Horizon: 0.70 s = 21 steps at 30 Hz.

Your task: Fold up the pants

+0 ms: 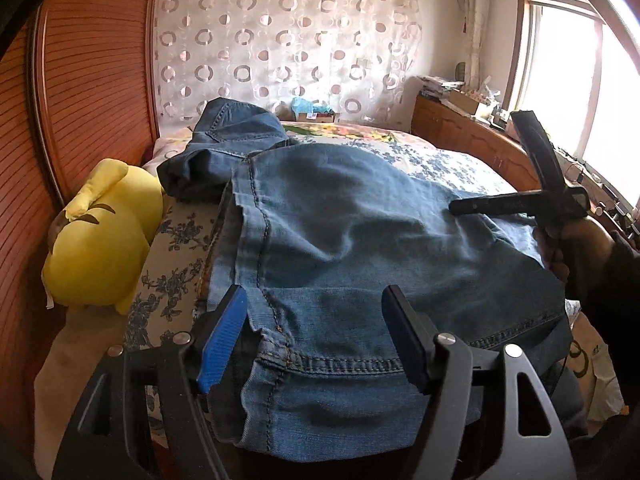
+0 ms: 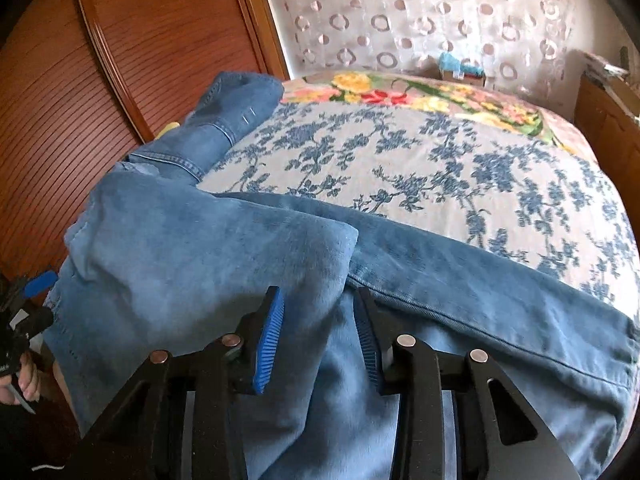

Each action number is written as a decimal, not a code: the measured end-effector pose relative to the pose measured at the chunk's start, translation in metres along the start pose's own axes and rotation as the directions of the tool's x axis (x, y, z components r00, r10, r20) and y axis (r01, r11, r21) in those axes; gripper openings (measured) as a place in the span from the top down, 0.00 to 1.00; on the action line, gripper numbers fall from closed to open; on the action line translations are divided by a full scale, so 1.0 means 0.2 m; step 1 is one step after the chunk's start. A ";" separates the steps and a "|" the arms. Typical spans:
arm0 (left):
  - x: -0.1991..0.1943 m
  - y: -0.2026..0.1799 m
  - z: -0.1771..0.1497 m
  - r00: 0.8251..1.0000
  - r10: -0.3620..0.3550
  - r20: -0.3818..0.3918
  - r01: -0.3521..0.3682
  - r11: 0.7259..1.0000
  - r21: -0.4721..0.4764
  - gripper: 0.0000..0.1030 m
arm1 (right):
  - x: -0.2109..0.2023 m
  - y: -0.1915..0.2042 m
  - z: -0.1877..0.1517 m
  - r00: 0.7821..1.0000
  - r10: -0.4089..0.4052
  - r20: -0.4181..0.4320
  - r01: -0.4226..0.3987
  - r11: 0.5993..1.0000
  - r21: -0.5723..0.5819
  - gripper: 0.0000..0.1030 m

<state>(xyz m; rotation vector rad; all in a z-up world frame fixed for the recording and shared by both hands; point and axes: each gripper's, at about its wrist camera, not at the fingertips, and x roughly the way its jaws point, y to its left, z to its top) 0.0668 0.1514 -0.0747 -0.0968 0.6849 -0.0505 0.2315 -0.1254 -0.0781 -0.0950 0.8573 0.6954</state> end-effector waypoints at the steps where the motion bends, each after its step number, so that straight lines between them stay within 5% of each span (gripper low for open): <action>1: 0.00 0.00 0.00 1.000 0.000 -0.001 0.000 1.000 0.000 0.31 | 0.01 0.00 0.01 1.000 0.011 -0.001 -0.011 1.000 0.003 0.73; 3: 0.00 0.00 0.00 1.000 0.000 -0.002 0.000 1.000 0.000 0.31 | 0.03 0.02 0.05 0.999 0.032 0.008 -0.032 0.999 -0.002 0.93; 7: 0.01 0.01 -0.01 1.000 0.003 -0.004 -0.003 1.000 -0.006 0.31 | -0.10 0.09 0.13 0.990 0.072 0.121 -0.065 0.996 -0.064 0.97; 13: 0.01 0.02 -0.01 1.000 0.004 0.002 -0.004 1.000 -0.013 0.31 | -0.25 0.21 0.25 0.964 -0.005 0.265 0.050 0.985 -0.163 0.98; 20: 0.02 0.01 0.00 1.000 0.000 -0.001 0.000 1.000 -0.012 0.31 | 0.02 0.14 0.26 0.981 -0.137 0.134 0.154 0.981 -0.120 0.97; 21: 0.02 0.00 0.00 1.000 0.000 0.000 0.000 1.000 -0.012 0.31 | 0.06 0.12 0.24 0.983 -0.141 0.115 0.154 0.982 -0.111 0.90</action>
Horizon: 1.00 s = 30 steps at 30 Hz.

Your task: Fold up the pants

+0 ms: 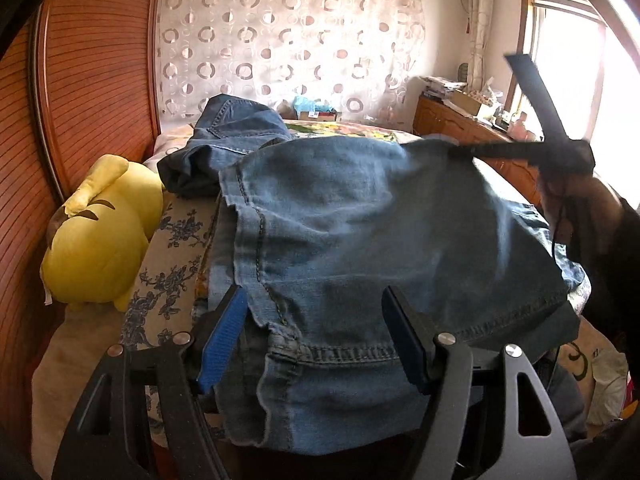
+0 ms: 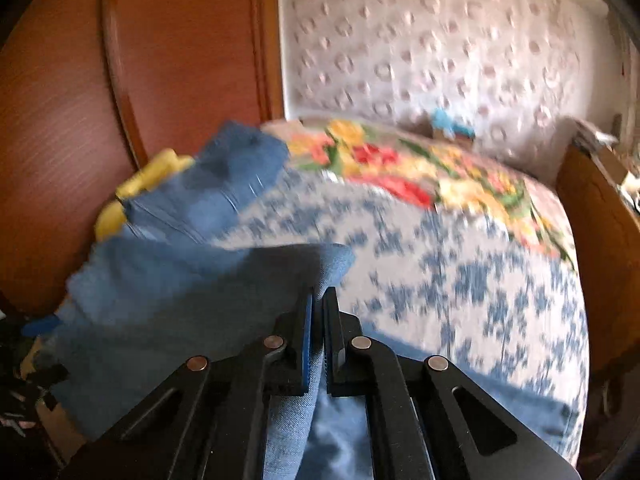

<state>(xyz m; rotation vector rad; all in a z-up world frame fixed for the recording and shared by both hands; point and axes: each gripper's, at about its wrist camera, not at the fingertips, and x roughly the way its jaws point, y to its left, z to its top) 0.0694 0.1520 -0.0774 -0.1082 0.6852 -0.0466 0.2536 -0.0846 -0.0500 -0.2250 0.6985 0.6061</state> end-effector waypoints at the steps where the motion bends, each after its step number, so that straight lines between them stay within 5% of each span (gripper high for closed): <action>1: 0.00 0.00 0.00 1.000 0.002 0.000 -0.002 1.000 0.001 0.31 | 0.02 -0.01 -0.01 1.000 -0.007 -0.010 0.007 1.000 0.007 0.87; 9: -0.01 -0.04 0.02 1.000 0.009 0.011 -0.009 1.000 0.007 0.31 | -0.15 -0.09 -0.14 0.999 0.013 0.043 -0.014 0.999 0.037 0.67; 30: -0.07 -0.29 0.14 0.997 -0.033 0.068 0.028 0.997 0.071 0.31 | -0.90 -0.24 -0.56 0.967 -0.121 0.223 0.103 0.990 0.092 0.58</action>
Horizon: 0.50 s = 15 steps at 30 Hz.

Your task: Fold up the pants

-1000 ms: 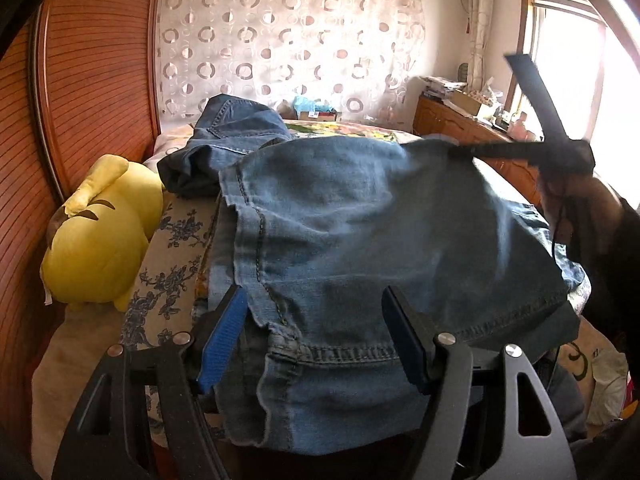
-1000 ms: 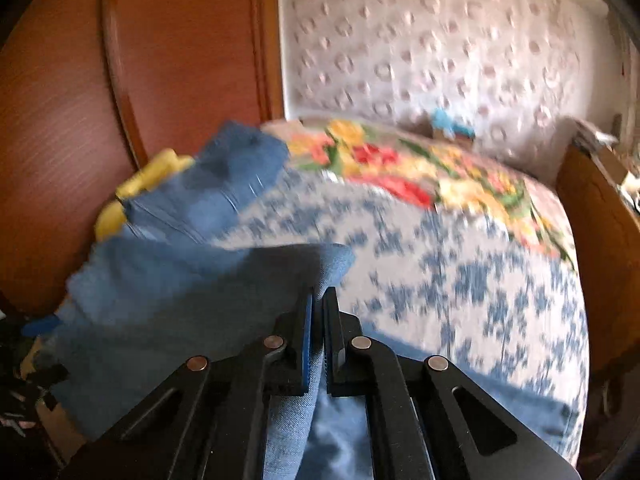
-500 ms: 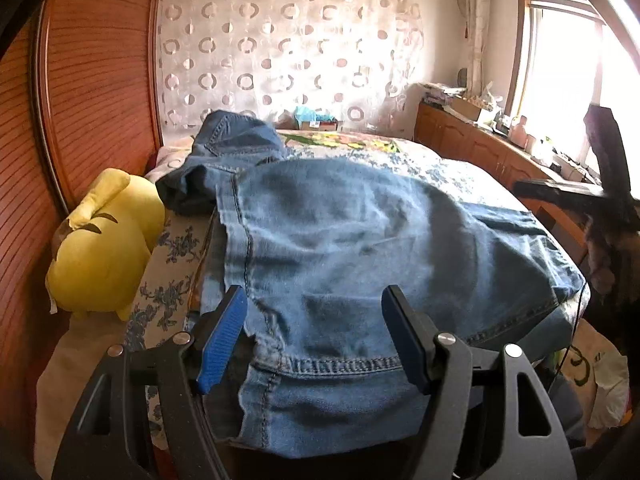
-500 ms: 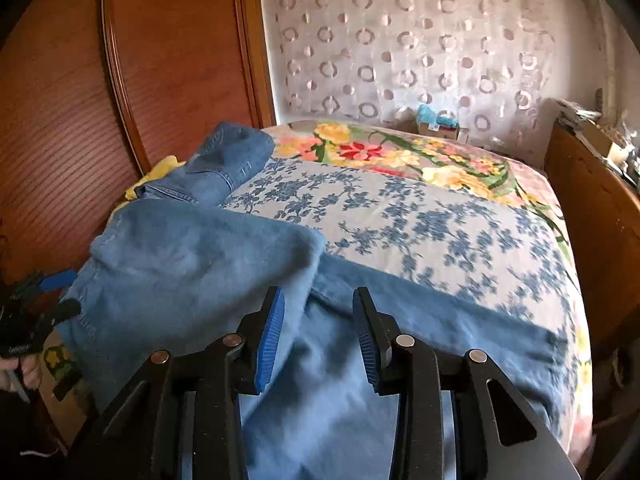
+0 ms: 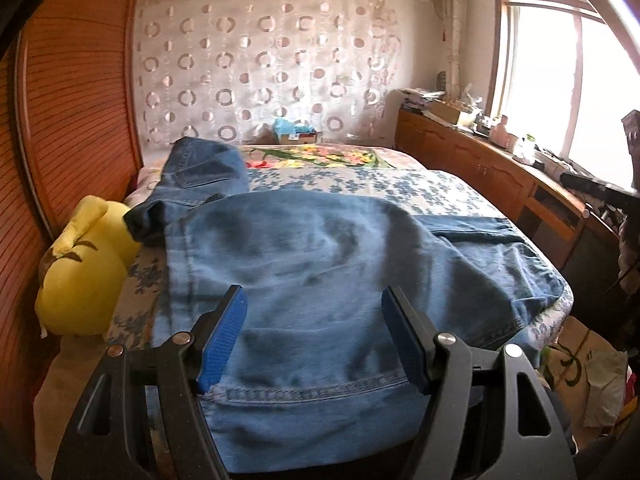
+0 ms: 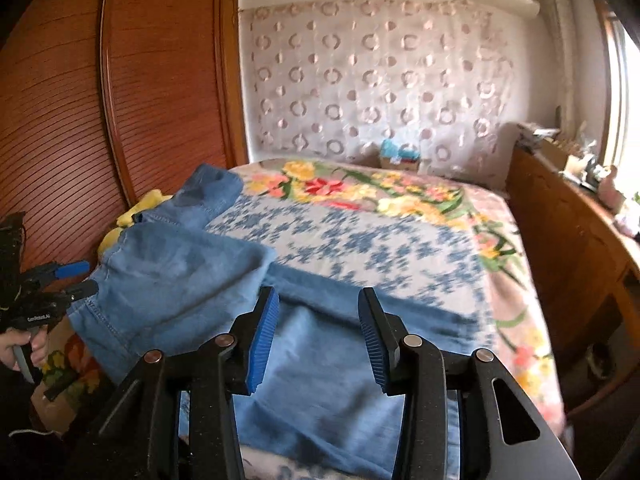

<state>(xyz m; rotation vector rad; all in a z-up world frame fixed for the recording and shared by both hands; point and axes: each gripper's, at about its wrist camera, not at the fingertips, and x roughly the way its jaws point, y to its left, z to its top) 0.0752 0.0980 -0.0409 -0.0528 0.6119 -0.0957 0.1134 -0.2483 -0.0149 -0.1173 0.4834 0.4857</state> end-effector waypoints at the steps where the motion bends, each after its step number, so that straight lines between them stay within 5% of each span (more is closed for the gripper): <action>1: 0.01 -0.02 0.01 1.000 -0.005 0.000 0.005 1.000 0.006 0.31 | -0.03 -0.02 0.00 1.000 -0.013 0.006 0.013 1.000 -0.001 0.58; 15: 0.12 -0.31 0.04 0.996 -0.079 -0.035 0.081 0.994 0.077 0.31 | -0.28 -0.19 -0.15 0.990 -0.139 -0.019 0.139 0.990 0.002 0.55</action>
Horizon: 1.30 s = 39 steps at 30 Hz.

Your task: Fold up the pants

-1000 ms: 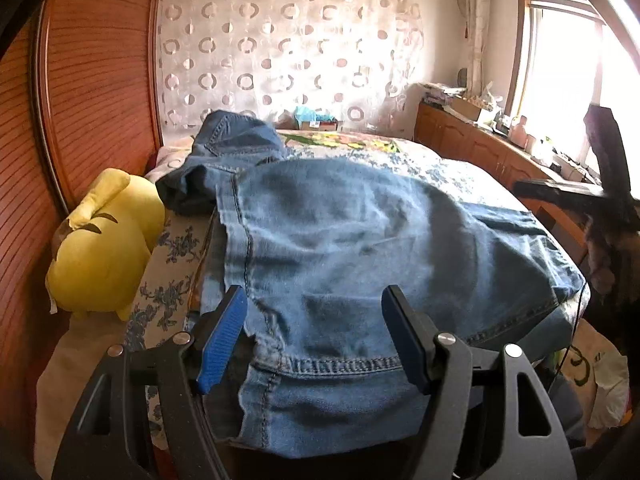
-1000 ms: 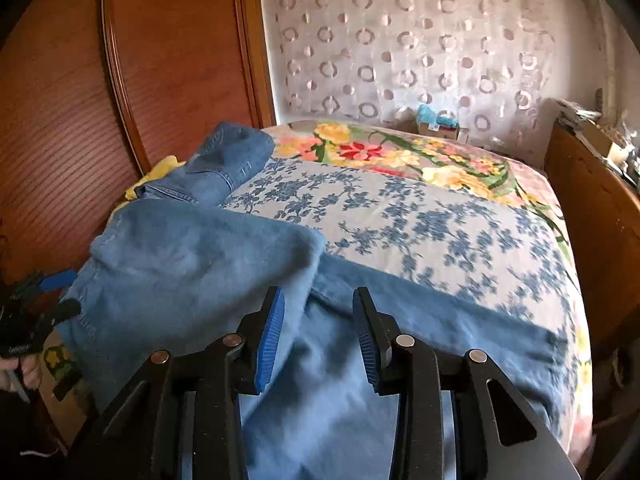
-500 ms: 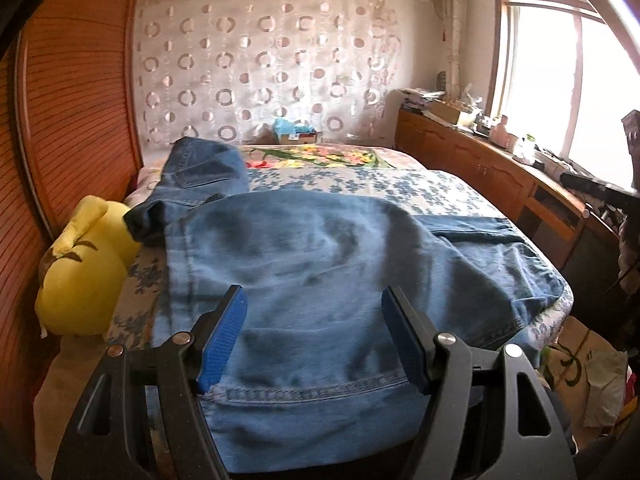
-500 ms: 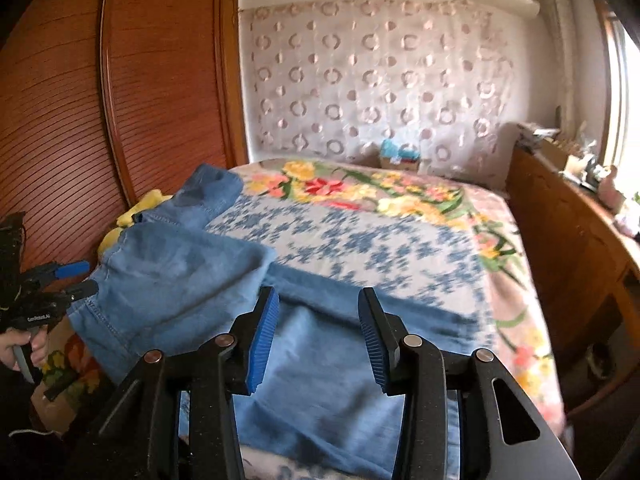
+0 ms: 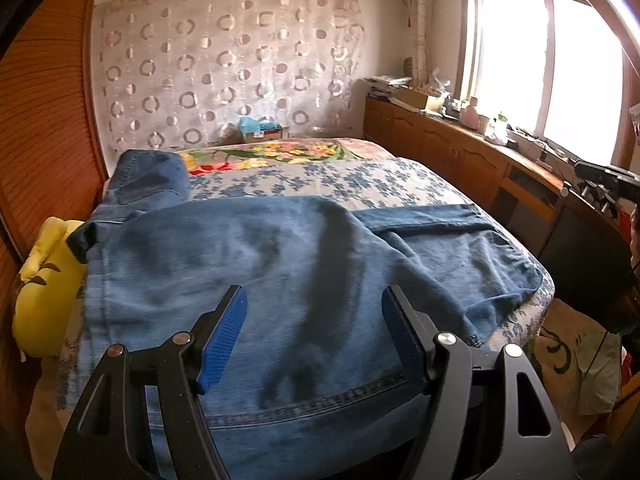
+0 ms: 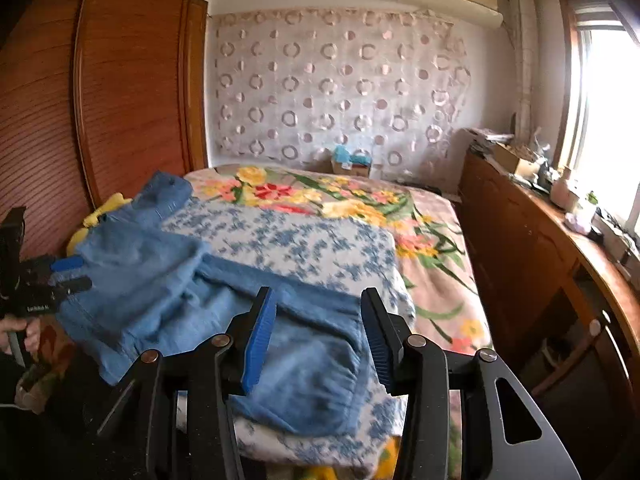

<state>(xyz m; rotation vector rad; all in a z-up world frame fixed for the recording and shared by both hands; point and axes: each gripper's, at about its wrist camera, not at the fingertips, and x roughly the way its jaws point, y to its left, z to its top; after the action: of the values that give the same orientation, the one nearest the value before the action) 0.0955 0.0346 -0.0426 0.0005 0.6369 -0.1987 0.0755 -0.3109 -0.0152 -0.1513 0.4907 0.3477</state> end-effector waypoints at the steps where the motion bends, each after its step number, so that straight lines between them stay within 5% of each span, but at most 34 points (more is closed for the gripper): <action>1: 0.02 -0.02 0.00 1.000 -0.006 -0.009 0.006 1.000 0.006 0.31 | 0.00 -0.01 -0.02 1.000 0.000 -0.010 0.000 1.000 0.006 0.55; 19: 0.25 -0.13 -0.12 0.992 -0.042 -0.122 0.042 0.999 -0.005 0.31 | 0.30 -0.10 -0.36 0.981 0.010 -0.194 0.014 0.992 0.122 0.52; 39: 0.29 -0.13 -0.17 0.991 -0.043 -0.124 0.040 0.999 -0.023 0.31 | 0.37 -0.08 -0.46 0.985 -0.054 -0.167 0.078 0.986 0.145 0.45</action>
<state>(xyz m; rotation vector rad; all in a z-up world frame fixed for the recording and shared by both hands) 0.1162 0.0000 -0.1025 -0.0202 0.7634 -0.2334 0.1027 -0.3244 -0.1310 -0.0488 0.6696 0.2327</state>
